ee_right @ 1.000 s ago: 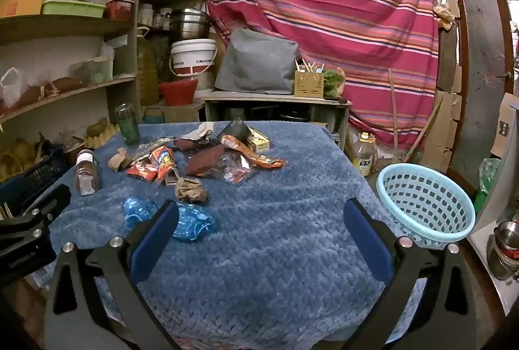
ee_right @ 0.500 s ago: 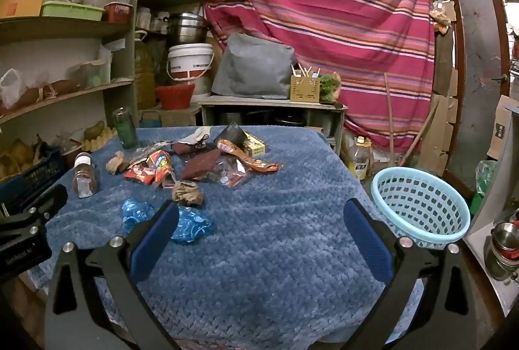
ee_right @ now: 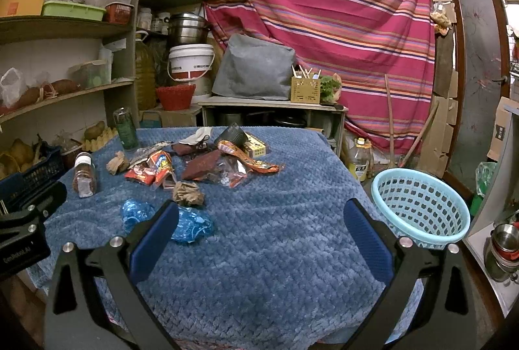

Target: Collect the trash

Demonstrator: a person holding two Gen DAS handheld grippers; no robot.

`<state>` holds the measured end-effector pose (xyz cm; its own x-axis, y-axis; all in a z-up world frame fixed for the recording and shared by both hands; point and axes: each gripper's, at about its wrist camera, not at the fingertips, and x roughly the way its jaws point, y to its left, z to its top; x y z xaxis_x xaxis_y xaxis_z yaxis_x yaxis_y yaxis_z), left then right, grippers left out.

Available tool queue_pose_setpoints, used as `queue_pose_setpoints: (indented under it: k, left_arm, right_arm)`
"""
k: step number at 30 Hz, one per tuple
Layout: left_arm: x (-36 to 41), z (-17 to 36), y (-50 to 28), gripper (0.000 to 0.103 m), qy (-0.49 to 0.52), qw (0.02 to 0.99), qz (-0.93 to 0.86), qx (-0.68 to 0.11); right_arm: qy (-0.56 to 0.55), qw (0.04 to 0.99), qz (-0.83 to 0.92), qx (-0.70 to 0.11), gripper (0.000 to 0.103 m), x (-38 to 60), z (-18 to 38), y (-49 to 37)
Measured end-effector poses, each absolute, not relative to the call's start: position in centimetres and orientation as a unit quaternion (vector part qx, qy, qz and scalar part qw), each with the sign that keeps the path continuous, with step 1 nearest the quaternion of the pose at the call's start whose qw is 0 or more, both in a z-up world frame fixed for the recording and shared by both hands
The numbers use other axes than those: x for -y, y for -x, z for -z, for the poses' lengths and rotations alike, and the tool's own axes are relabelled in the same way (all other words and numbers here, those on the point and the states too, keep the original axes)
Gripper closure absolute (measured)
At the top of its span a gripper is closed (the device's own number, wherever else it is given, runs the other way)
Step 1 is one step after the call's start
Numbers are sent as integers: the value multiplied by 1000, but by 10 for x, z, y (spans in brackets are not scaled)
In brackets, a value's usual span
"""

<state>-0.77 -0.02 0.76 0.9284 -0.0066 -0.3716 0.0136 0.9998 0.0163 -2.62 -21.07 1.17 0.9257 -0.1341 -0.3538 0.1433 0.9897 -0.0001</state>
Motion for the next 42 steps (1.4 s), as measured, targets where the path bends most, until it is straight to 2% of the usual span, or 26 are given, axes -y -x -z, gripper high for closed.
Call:
queue_pose_setpoints:
  k: [42]
  left_arm:
    - [3,-6,7,5,-11,982,4,-189]
  right_arm:
    - [-12,982,73,-175,4,208,-8,26]
